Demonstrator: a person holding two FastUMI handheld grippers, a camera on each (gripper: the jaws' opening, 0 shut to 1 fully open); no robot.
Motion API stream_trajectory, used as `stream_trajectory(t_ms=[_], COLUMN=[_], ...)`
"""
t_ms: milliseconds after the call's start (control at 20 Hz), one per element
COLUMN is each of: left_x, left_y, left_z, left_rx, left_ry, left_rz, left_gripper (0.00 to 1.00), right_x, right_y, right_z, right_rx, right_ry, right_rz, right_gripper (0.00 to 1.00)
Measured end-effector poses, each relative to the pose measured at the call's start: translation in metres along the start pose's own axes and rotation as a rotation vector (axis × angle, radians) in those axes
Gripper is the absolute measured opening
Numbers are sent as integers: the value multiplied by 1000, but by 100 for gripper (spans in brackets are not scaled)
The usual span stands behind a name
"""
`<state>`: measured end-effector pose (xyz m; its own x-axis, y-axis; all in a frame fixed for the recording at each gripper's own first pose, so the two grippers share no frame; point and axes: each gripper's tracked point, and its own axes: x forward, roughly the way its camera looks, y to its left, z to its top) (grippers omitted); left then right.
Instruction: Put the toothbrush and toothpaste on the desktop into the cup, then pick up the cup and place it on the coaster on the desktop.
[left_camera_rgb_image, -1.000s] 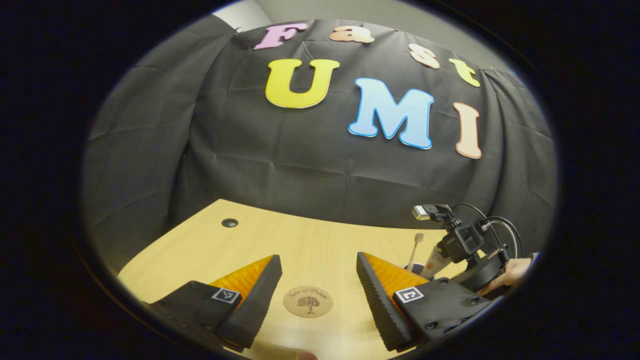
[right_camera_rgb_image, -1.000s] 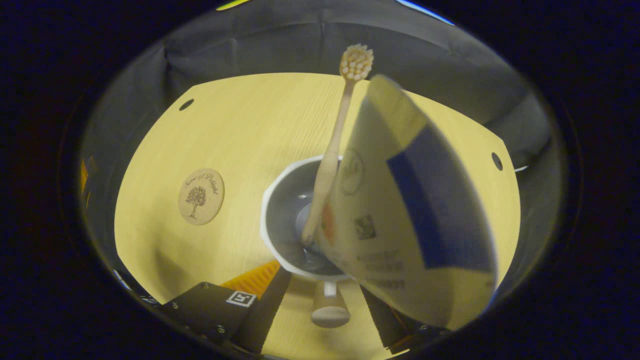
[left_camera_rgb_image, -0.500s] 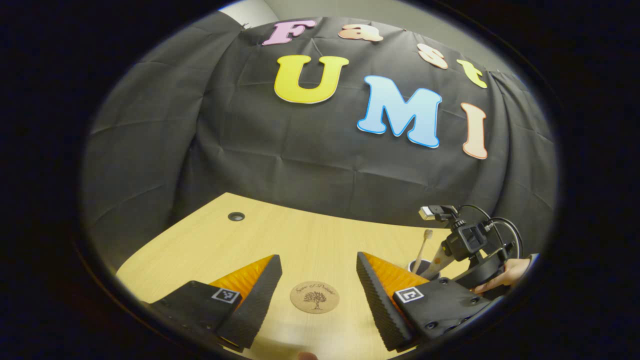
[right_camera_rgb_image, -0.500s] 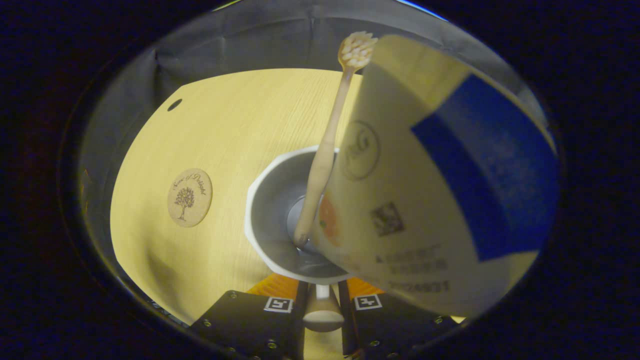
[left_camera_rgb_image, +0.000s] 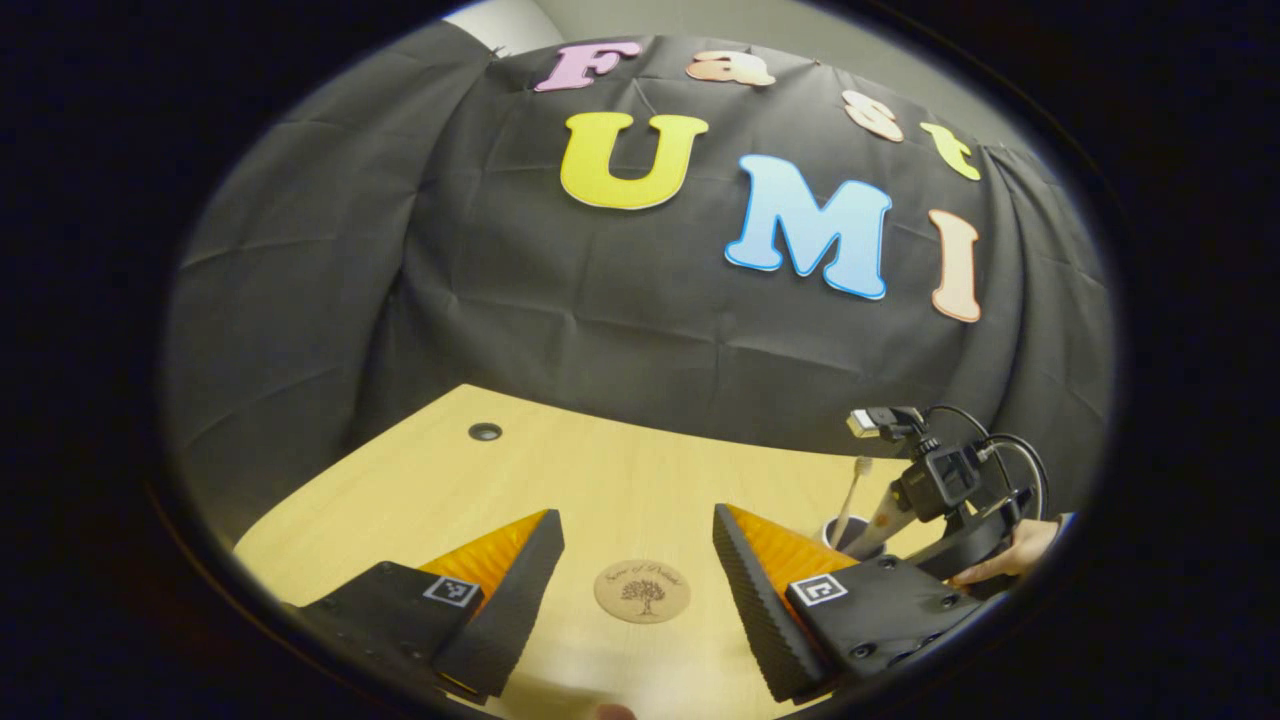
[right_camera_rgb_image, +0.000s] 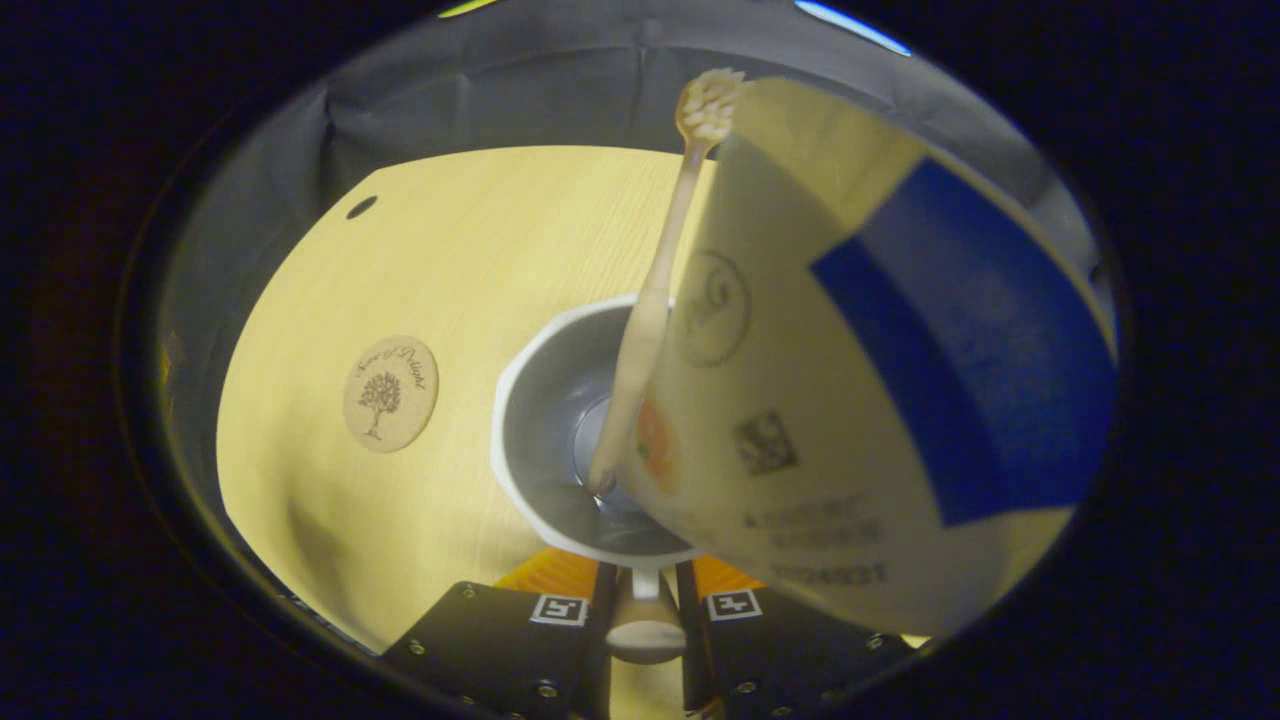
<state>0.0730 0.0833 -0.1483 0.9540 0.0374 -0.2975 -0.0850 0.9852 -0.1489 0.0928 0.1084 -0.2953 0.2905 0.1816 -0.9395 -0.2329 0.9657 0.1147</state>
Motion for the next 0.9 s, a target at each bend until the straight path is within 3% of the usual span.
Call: stream_trajectory(t_ms=[50, 250, 300, 900], left_x=[-2, -9, -12, -38], left_y=[3, 14, 18, 88], left_z=[0, 2, 3, 12], left_rx=[-3, -5, -6, -6], left_ry=[0, -3, -6, -23], left_rz=[5, 14, 16, 66], left_gripper=[96, 100, 96, 96], right_x=[-2, -6, -7, -12], right_y=[3, 20, 27, 110], right_z=[1, 7, 9, 28], right_rx=[-3, -27, -33, -119], right_ry=[0, -8, -11, -11], right_rz=[4, 17, 23, 79], right_gripper=[28, 28, 28, 28])
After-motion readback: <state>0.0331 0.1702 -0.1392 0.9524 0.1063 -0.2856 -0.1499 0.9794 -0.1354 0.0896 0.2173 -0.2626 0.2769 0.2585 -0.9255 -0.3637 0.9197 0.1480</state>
